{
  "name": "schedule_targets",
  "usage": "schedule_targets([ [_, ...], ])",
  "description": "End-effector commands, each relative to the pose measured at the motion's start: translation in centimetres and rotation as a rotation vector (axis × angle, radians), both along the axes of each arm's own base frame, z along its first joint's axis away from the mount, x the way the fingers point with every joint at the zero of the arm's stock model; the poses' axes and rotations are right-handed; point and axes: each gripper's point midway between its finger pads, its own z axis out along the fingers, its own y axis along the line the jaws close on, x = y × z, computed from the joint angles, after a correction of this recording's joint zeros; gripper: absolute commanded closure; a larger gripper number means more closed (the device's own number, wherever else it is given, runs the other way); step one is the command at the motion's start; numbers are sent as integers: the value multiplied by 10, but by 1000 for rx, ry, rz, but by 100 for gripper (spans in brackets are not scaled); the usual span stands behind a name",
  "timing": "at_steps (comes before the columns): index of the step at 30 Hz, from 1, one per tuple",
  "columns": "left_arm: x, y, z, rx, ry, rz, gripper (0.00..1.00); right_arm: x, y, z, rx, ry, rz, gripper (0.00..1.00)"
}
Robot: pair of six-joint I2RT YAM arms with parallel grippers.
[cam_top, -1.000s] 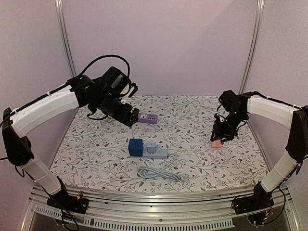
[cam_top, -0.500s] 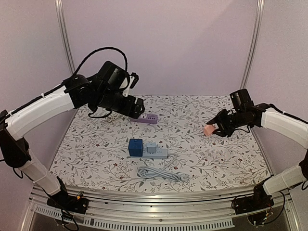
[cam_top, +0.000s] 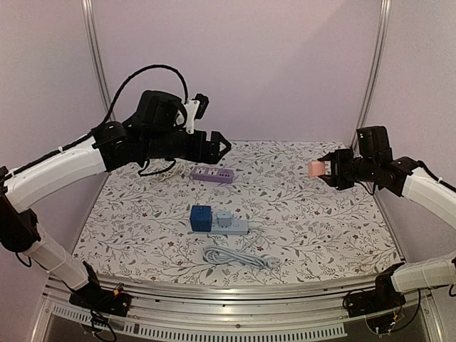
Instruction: Insert the plug
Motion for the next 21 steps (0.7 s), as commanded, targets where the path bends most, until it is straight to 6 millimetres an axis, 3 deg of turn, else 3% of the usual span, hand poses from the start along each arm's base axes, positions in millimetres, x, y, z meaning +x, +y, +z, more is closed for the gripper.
schedule_targets([
  [1,-10,-28,35,-190,-80,-113,4,3,-4,22,78,-23,-112,100],
  [10,-24,-54,59,-369,-194,-275,2,12,21,65,156,-77,-94,100],
  [17,-34,-75,59,-428,-175,-393,4,14,46,98,198,-118,-23,100],
  [21,-33,-93,50,-434,-113,-443,10,10,62,105,194,-129,20,100],
])
